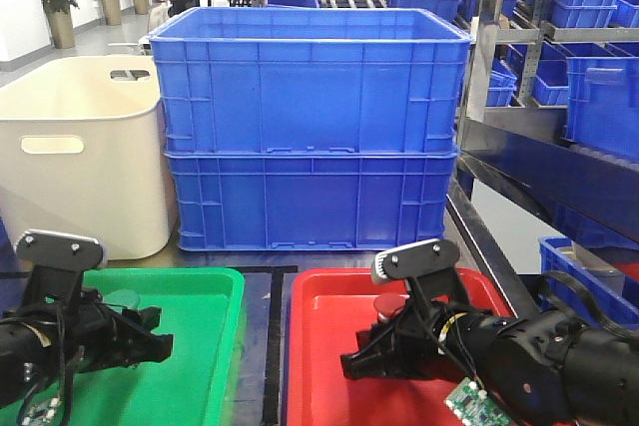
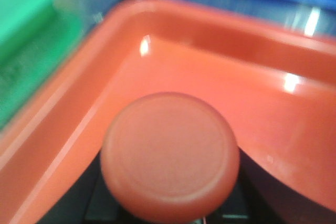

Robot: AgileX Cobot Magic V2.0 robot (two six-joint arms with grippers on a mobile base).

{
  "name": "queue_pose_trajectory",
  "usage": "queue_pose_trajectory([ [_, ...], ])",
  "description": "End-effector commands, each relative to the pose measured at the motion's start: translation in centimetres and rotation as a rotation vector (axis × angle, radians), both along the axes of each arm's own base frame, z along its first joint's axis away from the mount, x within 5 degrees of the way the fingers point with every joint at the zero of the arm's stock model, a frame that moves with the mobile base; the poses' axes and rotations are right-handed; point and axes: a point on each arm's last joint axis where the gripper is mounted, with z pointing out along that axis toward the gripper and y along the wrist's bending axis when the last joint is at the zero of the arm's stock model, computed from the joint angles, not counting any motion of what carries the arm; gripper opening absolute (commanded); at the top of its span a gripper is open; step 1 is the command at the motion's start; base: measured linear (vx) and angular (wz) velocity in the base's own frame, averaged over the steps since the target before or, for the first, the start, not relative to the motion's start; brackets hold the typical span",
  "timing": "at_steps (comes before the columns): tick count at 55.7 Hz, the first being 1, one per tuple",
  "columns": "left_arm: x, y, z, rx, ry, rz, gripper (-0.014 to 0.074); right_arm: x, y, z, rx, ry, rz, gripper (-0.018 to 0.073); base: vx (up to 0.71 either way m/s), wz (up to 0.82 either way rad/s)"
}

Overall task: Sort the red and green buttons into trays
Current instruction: 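Lower the left gripper into the green tray, right into the red tray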

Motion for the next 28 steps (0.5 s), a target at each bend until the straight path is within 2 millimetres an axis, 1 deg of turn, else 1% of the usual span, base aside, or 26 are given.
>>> queue_pose_trajectory([
  [1, 0.44, -0.21, 2.62, -0.049, -0.14, 0.011, 0.004, 0.49, 0.07, 2.96, 0.054, -0.129, 0.003, 0.0083, 0.0, 0.0],
  [10, 0.69, -0.28, 2.05, -0.038, -0.126, 0.008, 0.0097, 0.61, 0.13, 2.67, 0.052, -0.125, 0.003, 0.0173, 0.0, 0.0],
  [14, 0.74, -0.3, 1.93, -0.034, -0.122, 0.007, 0.0143, 0.6, 0.12, 2.65, 0.051, -0.123, 0.003, 0.0247, 0.0, 0.0],
  [21, 0.74, -0.3, 1.93, -0.034, -0.123, 0.007, 0.0267, 0.6, 0.12, 2.65, 0.051, -0.123, 0.003, 0.0382, 0.0, 0.0],
  [23, 0.74, -0.3, 1.93, -0.034, -0.123, 0.007, 0.0311, 0.6, 0.12, 2.65, 0.055, -0.121, 0.001, 0.0435, 0.0, 0.0],
  [28, 0.73, -0.29, 1.97, -0.034, -0.124, 0.007, 0.0425, 0.61, 0.13, 2.66, 0.065, -0.117, -0.006, 0.053, 0.0, 0.0],
])
